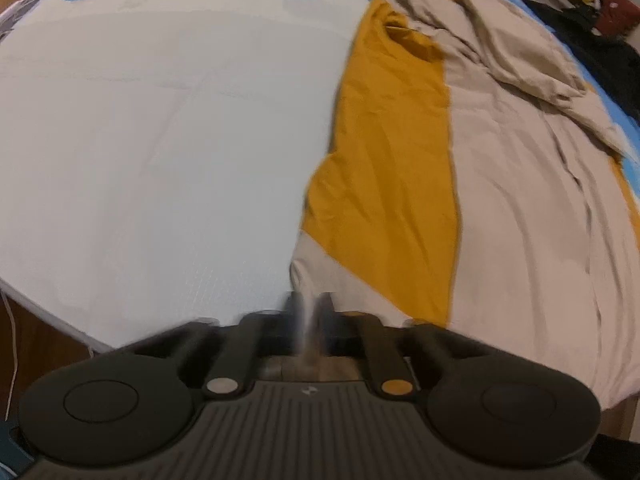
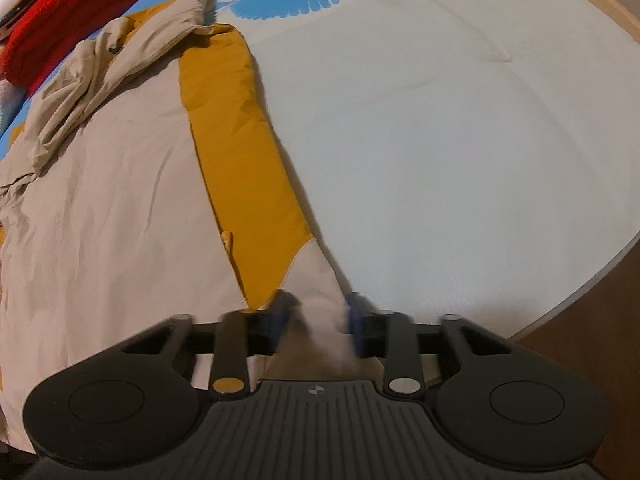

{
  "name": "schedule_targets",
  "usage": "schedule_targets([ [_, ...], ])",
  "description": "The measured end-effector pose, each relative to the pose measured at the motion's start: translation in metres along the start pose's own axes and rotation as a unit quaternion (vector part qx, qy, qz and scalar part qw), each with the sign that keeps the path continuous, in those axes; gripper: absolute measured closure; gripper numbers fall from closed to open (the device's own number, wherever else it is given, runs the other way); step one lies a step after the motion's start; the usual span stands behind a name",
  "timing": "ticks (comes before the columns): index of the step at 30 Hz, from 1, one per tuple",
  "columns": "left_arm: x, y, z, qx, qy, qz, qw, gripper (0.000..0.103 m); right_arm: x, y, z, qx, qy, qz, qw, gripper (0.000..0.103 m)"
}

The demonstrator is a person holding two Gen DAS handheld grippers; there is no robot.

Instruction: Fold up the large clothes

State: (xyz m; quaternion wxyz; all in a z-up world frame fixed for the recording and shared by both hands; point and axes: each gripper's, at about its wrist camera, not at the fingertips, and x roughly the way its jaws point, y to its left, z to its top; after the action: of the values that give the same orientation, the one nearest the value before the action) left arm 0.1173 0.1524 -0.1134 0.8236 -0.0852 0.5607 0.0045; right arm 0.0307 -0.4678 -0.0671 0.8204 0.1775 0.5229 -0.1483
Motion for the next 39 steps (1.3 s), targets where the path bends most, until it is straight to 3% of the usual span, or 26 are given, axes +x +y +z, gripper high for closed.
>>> schedule_targets([
  [5,-0.018,-0.009,-0.006,0.011,-0.033,-0.010,0.9993,0.096,-0.025,-0.006,0.002,0.019,-0.040,0.053,0.998,0.099],
  [7,-0.012,-0.007,-0.007,0.005,-0.014,-0.001,0.9999,0.089,-0.022,-0.007,0.001,0.013,-0.032,0.045,0.998,0.096],
  [9,-0.004,-0.006,-0.008,0.000,0.007,0.003,1.0000,0.078,-0.013,-0.007,-0.004,0.007,-0.015,0.021,1.000,0.083],
  [11,-0.001,-0.005,-0.008,0.000,0.009,0.009,0.9999,0.077,-0.005,-0.004,-0.009,-0.004,-0.001,0.009,1.000,0.070],
  [14,0.001,-0.004,-0.010,-0.002,0.003,0.010,0.9999,0.077,-0.001,0.006,-0.015,-0.036,0.003,-0.007,0.999,0.067],
  [16,0.000,-0.006,-0.011,0.006,-0.001,0.011,0.9999,0.078,-0.002,0.010,-0.016,-0.045,0.001,-0.011,0.999,0.072],
  [17,0.000,-0.005,-0.011,0.006,-0.005,0.010,0.9999,0.090,-0.002,0.011,-0.015,-0.048,0.000,-0.009,0.999,0.084],
  [18,-0.004,-0.004,-0.010,0.003,-0.011,0.003,0.9999,0.096,-0.005,0.014,-0.014,-0.052,-0.006,-0.007,0.999,0.090],
  [21,-0.014,-0.005,-0.009,0.001,-0.033,-0.019,0.9993,0.097,-0.018,0.019,-0.011,-0.049,-0.045,0.020,0.998,0.100],
  [24,-0.007,-0.005,-0.011,-0.002,-0.009,-0.006,0.9999,0.090,-0.018,0.016,-0.009,-0.041,-0.044,0.030,0.998,0.098],
  [27,-0.002,-0.008,-0.013,0.010,0.002,0.003,0.9999,0.086,-0.003,0.011,-0.014,-0.042,-0.006,0.004,0.999,0.092],
  [31,-0.004,-0.006,-0.012,0.002,-0.002,0.004,1.0000,0.086,-0.006,0.013,-0.014,-0.051,-0.013,-0.011,0.999,0.082],
  [34,-0.003,-0.005,-0.011,0.001,-0.002,0.004,1.0000,0.086,-0.010,0.010,-0.013,-0.031,-0.025,-0.020,0.999,0.069],
  [36,-0.003,-0.006,-0.010,0.005,-0.002,0.007,1.0000,0.085,-0.008,0.006,-0.012,-0.023,-0.028,-0.030,0.999,0.054],
  [39,-0.001,-0.009,-0.010,0.003,-0.001,0.011,0.9999,0.082,-0.006,0.000,-0.014,-0.016,-0.021,-0.047,0.999,0.044],
])
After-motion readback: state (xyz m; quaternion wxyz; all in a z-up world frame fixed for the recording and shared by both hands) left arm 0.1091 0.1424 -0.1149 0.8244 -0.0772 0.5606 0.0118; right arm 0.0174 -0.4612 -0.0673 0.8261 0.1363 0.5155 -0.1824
